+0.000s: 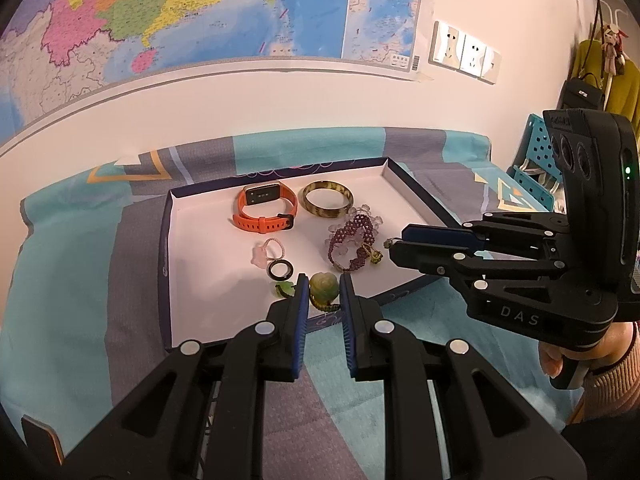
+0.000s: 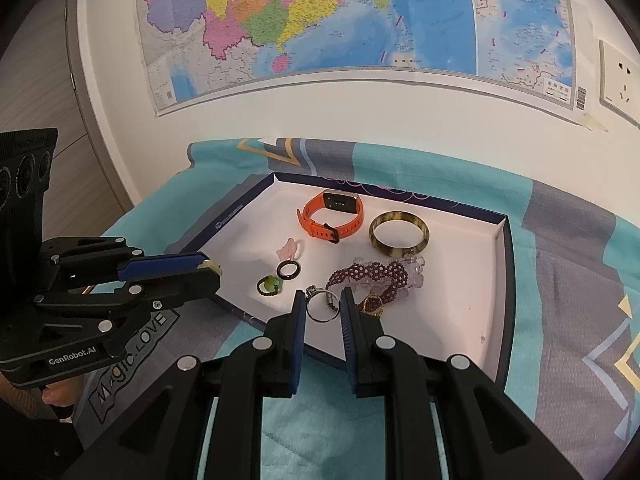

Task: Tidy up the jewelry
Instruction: 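Carry the hair tie and silver ring over the box and lower them with both tools, then open both tools to drop the hair tie and silver ring into the box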

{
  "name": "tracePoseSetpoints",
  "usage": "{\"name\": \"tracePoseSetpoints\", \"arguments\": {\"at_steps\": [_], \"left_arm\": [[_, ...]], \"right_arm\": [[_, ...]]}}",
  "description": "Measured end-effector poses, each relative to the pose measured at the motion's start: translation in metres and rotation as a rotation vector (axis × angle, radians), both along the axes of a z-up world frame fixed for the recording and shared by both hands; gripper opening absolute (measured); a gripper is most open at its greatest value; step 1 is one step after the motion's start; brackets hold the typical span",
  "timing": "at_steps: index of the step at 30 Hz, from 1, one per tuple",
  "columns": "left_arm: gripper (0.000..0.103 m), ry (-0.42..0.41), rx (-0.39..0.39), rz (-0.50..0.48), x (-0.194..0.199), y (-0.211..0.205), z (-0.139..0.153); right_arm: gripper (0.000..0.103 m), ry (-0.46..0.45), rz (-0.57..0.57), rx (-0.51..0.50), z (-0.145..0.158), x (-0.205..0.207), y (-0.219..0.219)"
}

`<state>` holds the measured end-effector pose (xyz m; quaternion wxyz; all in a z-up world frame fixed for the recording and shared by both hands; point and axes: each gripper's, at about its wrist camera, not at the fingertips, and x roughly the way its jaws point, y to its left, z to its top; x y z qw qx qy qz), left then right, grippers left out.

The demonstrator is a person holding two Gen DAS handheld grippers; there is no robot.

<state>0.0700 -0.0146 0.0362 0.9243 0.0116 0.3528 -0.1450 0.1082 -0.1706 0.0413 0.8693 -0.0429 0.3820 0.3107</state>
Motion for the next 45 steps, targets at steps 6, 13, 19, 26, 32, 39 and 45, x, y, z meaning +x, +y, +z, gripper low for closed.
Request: {"name": "tracePoseSetpoints", "arguments": {"at_steps": [6,13,19,26,32,39,45], "left_arm": [[0.016,0.006,0.001,0.009,0.004,0.000,-0.003],[0.016,0.012,0.006,0.015,0.010,0.001,-0.006],[0.016,0.031,0.015,0.023,0.021,0.001,-0.013],[0.016,0.071,0.018,0.032,0.033,0.000,-0.027],[0.016,0.094,0.023,0.039,0.039,-0.001,-0.035],[0.016,0.117,0.023,0.047,0.044,0.000,-0.044],[0.023,0.111,0.020,0.052,0.041,0.000,-0.044]], "right_arm": [[0.016,0.003,0.000,0.000,0.000,0.006,0.002],[0.016,0.012,-0.003,0.004,-0.004,0.013,0.004],[0.016,0.032,-0.007,-0.006,-0.011,0.023,0.009],[0.016,0.063,-0.020,-0.034,-0.026,0.035,0.014],[0.016,0.071,-0.034,-0.065,-0.035,0.044,0.017],[0.016,0.083,-0.046,-0.093,-0.044,0.049,0.020],[0.020,0.090,-0.068,-0.086,-0.045,0.051,0.016]]}}
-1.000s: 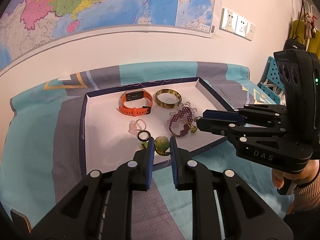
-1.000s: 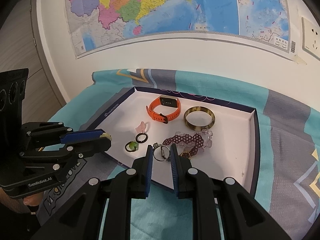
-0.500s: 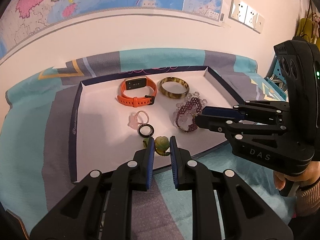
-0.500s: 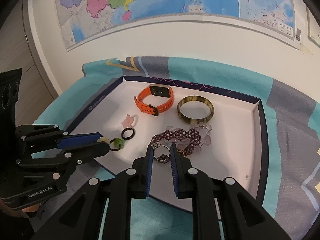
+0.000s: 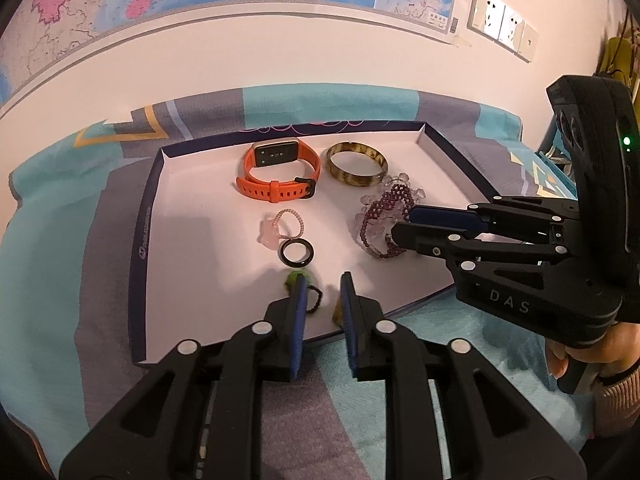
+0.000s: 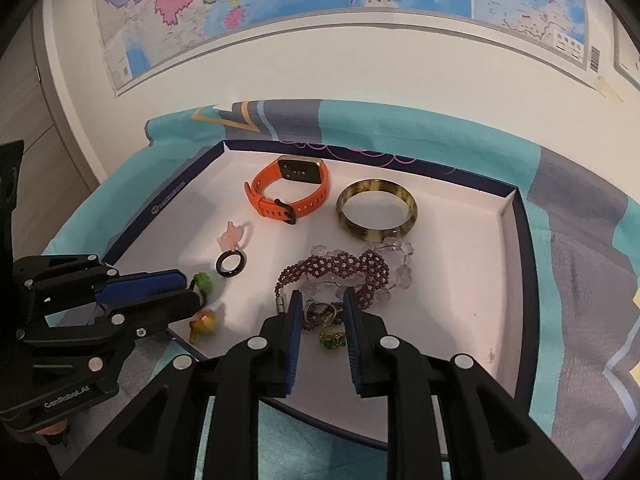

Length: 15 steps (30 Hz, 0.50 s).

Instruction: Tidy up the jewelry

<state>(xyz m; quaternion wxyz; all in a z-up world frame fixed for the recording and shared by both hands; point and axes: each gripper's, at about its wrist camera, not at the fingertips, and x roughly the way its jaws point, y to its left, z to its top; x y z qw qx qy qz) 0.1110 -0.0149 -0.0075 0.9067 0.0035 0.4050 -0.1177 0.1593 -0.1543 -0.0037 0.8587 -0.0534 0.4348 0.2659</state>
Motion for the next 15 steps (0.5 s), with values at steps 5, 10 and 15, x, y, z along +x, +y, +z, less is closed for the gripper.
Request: {"name": "tracePoseSetpoints", "arguments": {"at_steps": [5,10,15], "left_arm": [[0.040,-0.020,-0.014,0.016,-0.009,0.005,0.006],[0.066,-0.057,-0.011,0.041,-0.026,0.011,0.015],[0.091,-0.098,-0.007,0.087,-0.046,0.023,0.024]], "right_arm": [[0.033,-0.009,-0.006,0.026,0.008,-0.007,-0.007],[0.057,-0.031,-0.011,0.048,0.017,-0.022,-0.014],[0.078,-0.066,-0.038,0.057,0.027,-0.040,-0.026]]}}
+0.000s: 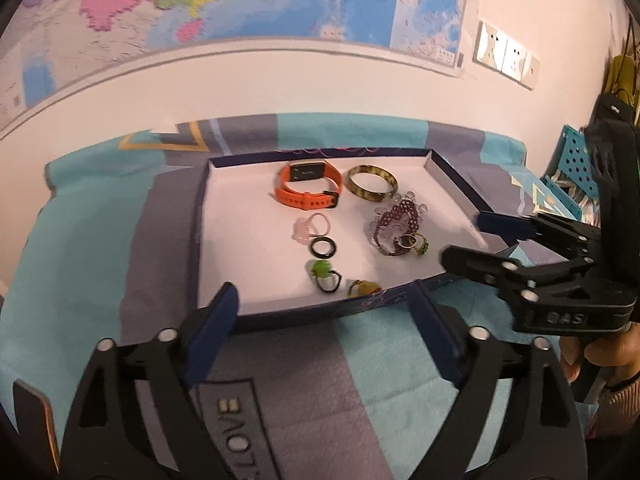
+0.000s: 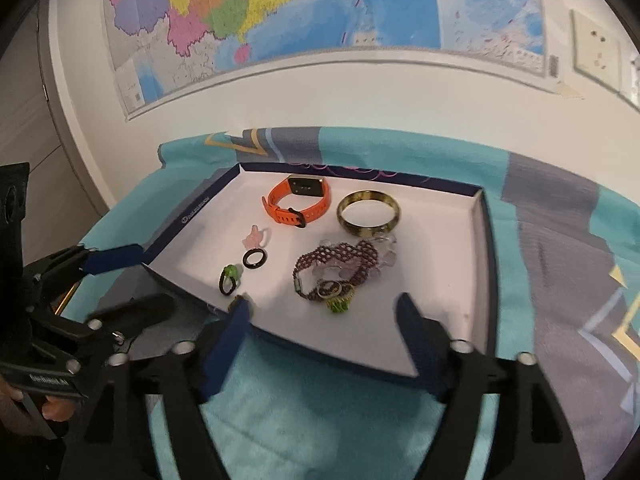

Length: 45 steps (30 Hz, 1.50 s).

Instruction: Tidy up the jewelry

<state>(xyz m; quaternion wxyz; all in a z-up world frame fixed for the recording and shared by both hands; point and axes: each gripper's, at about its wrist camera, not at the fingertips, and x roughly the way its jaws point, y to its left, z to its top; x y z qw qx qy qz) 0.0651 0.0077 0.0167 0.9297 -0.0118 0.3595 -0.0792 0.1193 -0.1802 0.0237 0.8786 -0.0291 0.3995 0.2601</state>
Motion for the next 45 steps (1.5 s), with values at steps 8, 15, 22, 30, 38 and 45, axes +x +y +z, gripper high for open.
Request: {"name": "tracePoseSetpoints", "arguments": {"at_steps": [8,15,22,30,38,45], "left_arm": [[0.097,-0.011,-0.003,0.079,-0.022,0.015,0.002],[0.097,-0.006,0.016,0.113,-0.037,0.017,0.000],[0.097,-0.004,0.046,0.131,-0.048,0.013,-0.001],[0.097,0.008,0.034,0.156,-0.053,0.016,-0.002],[0.097,0.016,0.040,0.158,-0.057,0.014,-0.003],[0.097,0.021,0.038,0.158,-0.058,0.015,-0.004]], "right_arm": [[0.096,-0.040,-0.040,-0.005,0.005,-0.032,-0.009],[0.096,-0.035,-0.044,-0.023,0.002,-0.052,-0.008],[0.096,-0.038,-0.051,-0.033,0.002,-0.063,-0.008],[0.096,-0.040,-0.057,-0.041,0.000,-0.071,-0.007],[0.096,-0.033,-0.068,-0.036,-0.002,-0.072,-0.008],[0.096,-0.029,-0.071,-0.036,-0.003,-0.073,-0.007]]}}
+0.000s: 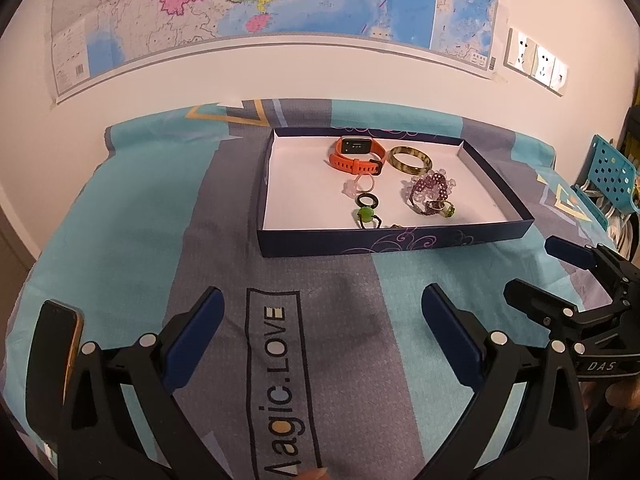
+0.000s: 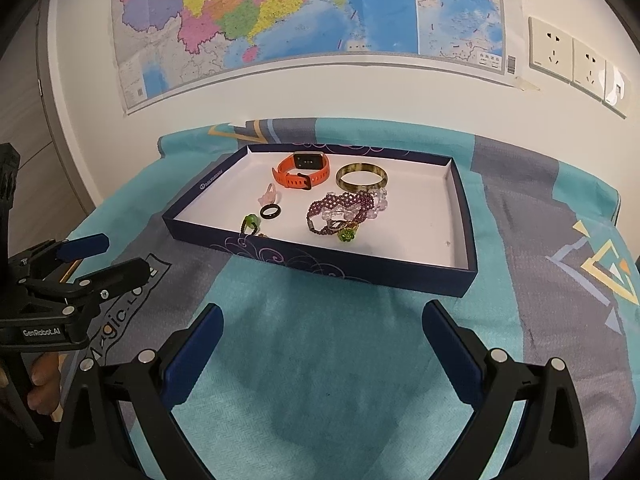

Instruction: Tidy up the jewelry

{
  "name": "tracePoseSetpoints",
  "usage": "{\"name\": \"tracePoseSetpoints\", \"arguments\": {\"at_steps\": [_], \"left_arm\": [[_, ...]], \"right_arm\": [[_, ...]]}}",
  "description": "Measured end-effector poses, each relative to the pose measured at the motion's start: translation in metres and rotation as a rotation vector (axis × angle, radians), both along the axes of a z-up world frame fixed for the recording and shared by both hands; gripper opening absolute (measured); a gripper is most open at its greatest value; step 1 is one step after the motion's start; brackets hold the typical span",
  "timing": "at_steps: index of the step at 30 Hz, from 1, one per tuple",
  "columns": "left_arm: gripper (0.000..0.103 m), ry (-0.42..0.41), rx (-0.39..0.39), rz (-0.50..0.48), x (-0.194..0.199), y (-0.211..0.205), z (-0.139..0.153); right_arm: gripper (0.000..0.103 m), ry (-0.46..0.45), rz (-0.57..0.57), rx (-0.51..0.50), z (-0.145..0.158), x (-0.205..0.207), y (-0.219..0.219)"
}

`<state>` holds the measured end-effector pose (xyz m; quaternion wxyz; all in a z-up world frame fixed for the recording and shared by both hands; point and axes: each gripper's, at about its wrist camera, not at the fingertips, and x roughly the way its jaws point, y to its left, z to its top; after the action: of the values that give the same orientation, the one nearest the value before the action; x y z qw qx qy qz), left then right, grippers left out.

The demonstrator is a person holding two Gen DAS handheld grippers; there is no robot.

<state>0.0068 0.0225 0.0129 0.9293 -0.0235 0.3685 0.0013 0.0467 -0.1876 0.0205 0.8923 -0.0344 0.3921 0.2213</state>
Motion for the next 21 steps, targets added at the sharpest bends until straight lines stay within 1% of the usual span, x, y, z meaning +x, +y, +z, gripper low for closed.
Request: {"name": "tracePoseSetpoints", "arguments": {"at_steps": [21], "left_arm": [[0.097,0.002,0.019,-0.005,-0.0023,-0.0049,-0.0005]], "right_arm": [[0.096,0.003,-0.002,0.005,-0.0010,-0.0014,0.0000]]}}
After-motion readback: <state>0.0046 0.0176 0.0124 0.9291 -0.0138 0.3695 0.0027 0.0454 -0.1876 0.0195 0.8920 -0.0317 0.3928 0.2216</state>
